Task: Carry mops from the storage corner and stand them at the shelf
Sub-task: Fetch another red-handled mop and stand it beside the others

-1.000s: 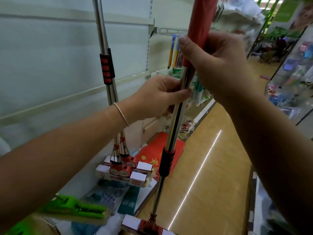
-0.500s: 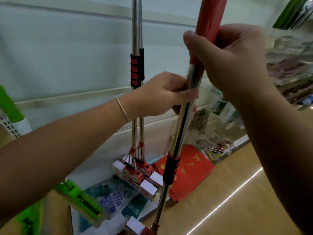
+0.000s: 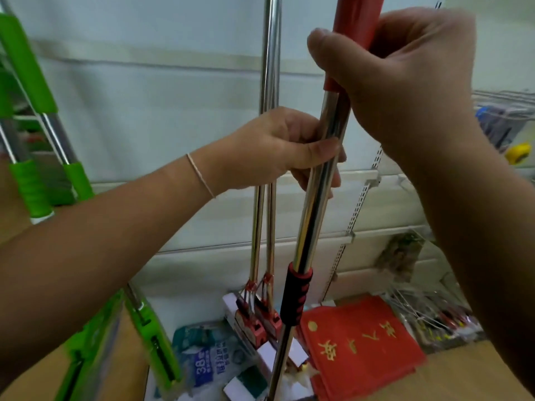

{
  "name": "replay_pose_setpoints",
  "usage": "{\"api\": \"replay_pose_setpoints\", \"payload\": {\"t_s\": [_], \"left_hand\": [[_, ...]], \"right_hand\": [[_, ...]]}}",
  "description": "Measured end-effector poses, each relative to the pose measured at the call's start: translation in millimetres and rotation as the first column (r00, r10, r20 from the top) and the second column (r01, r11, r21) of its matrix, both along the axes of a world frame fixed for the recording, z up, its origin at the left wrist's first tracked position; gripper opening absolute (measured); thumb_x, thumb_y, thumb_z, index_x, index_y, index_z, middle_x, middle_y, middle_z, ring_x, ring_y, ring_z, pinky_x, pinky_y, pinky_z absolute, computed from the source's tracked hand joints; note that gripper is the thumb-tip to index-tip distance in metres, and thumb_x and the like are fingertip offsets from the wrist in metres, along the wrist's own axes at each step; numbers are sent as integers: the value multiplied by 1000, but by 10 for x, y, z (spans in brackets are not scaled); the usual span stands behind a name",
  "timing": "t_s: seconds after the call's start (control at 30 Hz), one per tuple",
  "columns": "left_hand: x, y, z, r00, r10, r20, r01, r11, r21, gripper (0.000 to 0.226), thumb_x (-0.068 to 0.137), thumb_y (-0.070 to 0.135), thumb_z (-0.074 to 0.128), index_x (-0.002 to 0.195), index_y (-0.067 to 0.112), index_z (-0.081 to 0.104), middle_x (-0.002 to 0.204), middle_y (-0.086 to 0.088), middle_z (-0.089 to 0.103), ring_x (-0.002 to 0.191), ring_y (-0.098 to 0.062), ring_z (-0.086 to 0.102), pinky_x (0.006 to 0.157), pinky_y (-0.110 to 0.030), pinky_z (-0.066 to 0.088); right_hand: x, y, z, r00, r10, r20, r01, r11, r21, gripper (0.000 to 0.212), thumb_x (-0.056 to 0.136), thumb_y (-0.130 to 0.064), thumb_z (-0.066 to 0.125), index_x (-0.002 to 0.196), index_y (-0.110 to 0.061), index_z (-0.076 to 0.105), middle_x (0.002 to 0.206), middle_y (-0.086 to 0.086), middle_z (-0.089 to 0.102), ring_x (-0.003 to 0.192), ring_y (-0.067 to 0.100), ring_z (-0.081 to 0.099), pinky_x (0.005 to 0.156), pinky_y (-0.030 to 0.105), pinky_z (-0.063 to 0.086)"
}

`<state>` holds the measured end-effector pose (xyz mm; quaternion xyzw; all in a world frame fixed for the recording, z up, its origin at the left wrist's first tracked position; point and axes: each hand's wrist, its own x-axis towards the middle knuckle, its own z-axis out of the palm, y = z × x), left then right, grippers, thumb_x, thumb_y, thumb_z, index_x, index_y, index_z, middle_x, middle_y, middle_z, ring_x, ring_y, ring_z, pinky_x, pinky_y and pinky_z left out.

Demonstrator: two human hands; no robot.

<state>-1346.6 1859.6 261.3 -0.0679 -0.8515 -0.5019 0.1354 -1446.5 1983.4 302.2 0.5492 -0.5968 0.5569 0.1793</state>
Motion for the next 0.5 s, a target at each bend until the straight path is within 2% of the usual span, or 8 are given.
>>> {"api": "replay_pose_setpoints", "payload": {"t_s": [0.13, 0.27, 0.33, 0.5], "left_hand": [[-4, -97, 121, 1000, 25, 13, -25, 999, -30, 30, 95, 18, 49, 109, -7, 58, 99, -23, 70, 91, -38, 71, 86, -52, 56], [-41, -212, 190, 995, 87, 48, -86, 996, -21, 27, 98, 20, 48, 107, -2, 59, 98, -18, 71, 92, -36, 72, 85, -45, 56], [-47, -258, 217, 994, 97, 57, -95, 995, -26, 25, 99, 20, 47, 107, -1, 59, 99, -18, 71, 93, -36, 71, 87, -45, 55], [-23, -336, 315, 988, 137, 74, -134, 990, -37, 26, 101, 17, 44, 106, -2, 59, 99, -19, 71, 93, -35, 71, 88, -43, 56]], "right_hand": [[-31, -125, 109, 1000, 12, 0, -12, 1000, -24, 27, 87, -40, 71, 76, -16, 68, 70, -1, 70, 62, 8, 71, 61, 27, 59], [-59, -290, 179, 999, 2, 44, -2, 1000, -18, 28, 83, -39, 74, 70, -14, 69, 68, 3, 71, 60, 15, 71, 61, 37, 60], [-67, -348, 198, 998, -7, 67, 9, 999, -37, 29, 80, -37, 76, 69, -11, 70, 66, 7, 71, 59, 20, 70, 59, 43, 58], [-37, -444, 255, 996, 15, 88, -11, 999, -43, 30, 78, -35, 77, 71, -6, 73, 66, 8, 72, 59, 23, 70, 60, 44, 58]]}}
